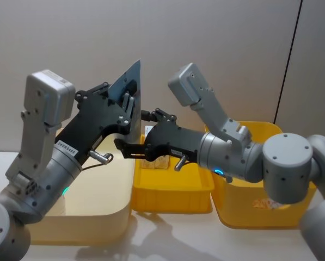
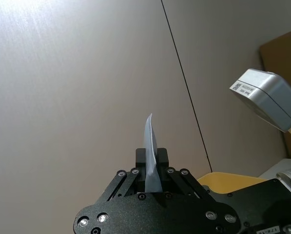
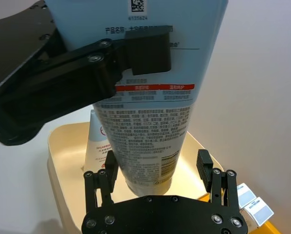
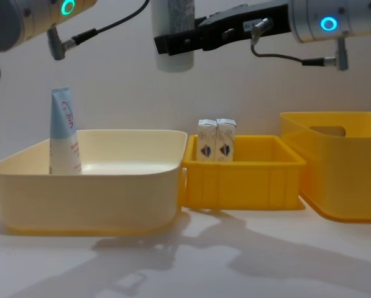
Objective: Bimanual collaborative sorting of washing and personal care products
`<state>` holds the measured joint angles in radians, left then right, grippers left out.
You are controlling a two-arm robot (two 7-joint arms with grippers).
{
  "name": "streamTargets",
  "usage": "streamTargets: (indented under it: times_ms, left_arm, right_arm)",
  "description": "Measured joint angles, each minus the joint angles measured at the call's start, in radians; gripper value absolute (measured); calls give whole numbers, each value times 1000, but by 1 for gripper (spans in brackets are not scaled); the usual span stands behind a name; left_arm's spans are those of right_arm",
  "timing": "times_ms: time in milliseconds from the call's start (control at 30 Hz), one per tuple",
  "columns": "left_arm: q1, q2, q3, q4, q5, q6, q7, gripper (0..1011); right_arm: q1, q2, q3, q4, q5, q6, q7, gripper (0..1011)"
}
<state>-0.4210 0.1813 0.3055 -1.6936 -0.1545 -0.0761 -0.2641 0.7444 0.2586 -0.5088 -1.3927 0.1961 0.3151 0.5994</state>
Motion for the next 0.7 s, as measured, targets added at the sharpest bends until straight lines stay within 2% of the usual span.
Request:
streamTargets:
  times_ms: [333,700]
  left_arm:
    - [12,2,-9,-5,-1,-3,3,139]
    - [17,3,-14,-6,-2,-9,5,139]
  right_arm:
    - [27,-25,-20,48,-1,-15,-7,1001]
    - [39,-35,-28,67,1,-21,-12,1001]
